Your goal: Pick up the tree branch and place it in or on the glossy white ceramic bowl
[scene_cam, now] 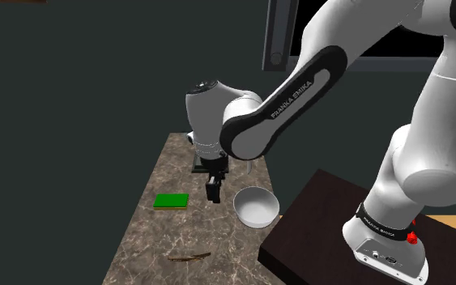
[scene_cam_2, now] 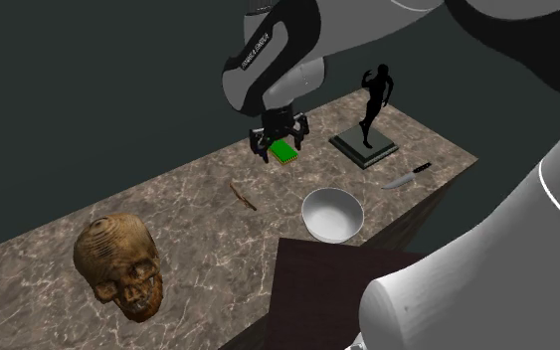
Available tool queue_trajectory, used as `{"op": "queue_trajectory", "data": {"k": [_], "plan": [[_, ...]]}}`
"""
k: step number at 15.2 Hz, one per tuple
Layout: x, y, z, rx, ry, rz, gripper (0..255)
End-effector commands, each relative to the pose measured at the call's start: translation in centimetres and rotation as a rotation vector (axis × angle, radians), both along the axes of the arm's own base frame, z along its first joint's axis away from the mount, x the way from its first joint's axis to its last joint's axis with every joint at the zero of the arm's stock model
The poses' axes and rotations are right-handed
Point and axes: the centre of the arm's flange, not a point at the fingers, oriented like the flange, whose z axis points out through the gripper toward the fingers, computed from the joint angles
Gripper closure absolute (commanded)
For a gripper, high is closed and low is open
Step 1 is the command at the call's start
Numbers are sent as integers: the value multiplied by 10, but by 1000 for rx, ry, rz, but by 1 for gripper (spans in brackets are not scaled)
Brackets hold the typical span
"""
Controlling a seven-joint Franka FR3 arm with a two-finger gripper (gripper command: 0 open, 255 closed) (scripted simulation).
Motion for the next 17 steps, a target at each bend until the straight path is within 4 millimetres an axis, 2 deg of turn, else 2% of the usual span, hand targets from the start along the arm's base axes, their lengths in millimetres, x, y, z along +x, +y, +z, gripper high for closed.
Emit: {"op": "queue_trajectory", "data": {"k": [1,17], "plan": [[5,17,-19,-2,4,25,0],[15,156,-175,-22,30,215,0]]}}
